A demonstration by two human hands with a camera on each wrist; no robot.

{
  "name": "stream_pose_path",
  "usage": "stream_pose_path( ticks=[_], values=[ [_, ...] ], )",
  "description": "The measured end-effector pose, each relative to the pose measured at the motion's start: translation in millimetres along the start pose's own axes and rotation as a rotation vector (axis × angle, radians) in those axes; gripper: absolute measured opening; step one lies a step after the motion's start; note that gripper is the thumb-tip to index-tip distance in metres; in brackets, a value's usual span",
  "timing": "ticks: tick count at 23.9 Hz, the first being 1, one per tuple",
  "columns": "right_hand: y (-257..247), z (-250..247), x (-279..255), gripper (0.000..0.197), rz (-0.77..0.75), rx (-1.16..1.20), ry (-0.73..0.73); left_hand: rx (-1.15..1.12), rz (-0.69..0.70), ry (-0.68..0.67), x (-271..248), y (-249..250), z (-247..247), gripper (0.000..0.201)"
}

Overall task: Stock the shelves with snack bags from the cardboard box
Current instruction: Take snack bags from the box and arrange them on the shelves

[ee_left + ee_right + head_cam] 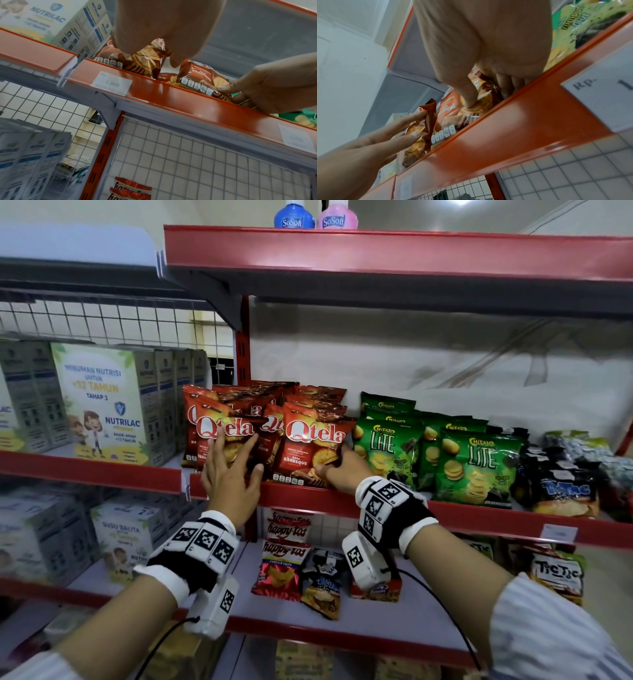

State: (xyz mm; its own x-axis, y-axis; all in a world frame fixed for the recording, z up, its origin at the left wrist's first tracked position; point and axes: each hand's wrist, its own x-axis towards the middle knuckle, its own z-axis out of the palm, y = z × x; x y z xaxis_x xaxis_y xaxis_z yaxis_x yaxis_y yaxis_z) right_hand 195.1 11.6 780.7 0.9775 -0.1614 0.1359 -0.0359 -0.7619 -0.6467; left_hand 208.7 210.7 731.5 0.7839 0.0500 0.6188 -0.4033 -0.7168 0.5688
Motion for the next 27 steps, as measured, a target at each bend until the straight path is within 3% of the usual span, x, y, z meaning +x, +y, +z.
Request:
stream_pose_path(
  ticks=[3, 7, 9, 12, 15, 21, 27],
  values=[
    [4.8, 1.6, -7.0, 0.063, 0.03, 0.183, 0.053, -0.037, -0.007, 0.07, -11.0, 3.9, -1.1, 0.045],
    [15.5, 5.0, -29.0, 0.048, -0.057, 0.458, 0.322, -0.074, -0.059, 0.133, -32.2, 16.8, 9.1, 0.034],
    [23.0, 6.5, -42.0, 0.029, -0.133, 0.555, 0.408, -0.182, -0.048, 0.133, -44.2, 25.0, 19.2, 0.028],
    [42.6, 8.0, -61.6, 0.009, -0.217, 0.601, 0.475, -0.384, -0.031, -0.001, -66.8, 36.0, 39.3, 0.016],
    [79.2, 12.8, -83.9, 0.008, -0.205, 0.605, 0.507, -0.515, -0.069, -0.195, -94.7, 47.1, 67.2, 0.01],
    [188.2, 25.9, -122.5, 0.005, -0.028, 0.461, 0.503, -0.49, -0.187, -0.461, -154.8, 64.5, 137.3, 0.008],
    [307.7, 48.0, -166.5, 0.017, 0.155, 0.414, 0.332, -0.42, -0.322, -0.682, -227.8, 75.0, 223.0, 0.011]
  ],
)
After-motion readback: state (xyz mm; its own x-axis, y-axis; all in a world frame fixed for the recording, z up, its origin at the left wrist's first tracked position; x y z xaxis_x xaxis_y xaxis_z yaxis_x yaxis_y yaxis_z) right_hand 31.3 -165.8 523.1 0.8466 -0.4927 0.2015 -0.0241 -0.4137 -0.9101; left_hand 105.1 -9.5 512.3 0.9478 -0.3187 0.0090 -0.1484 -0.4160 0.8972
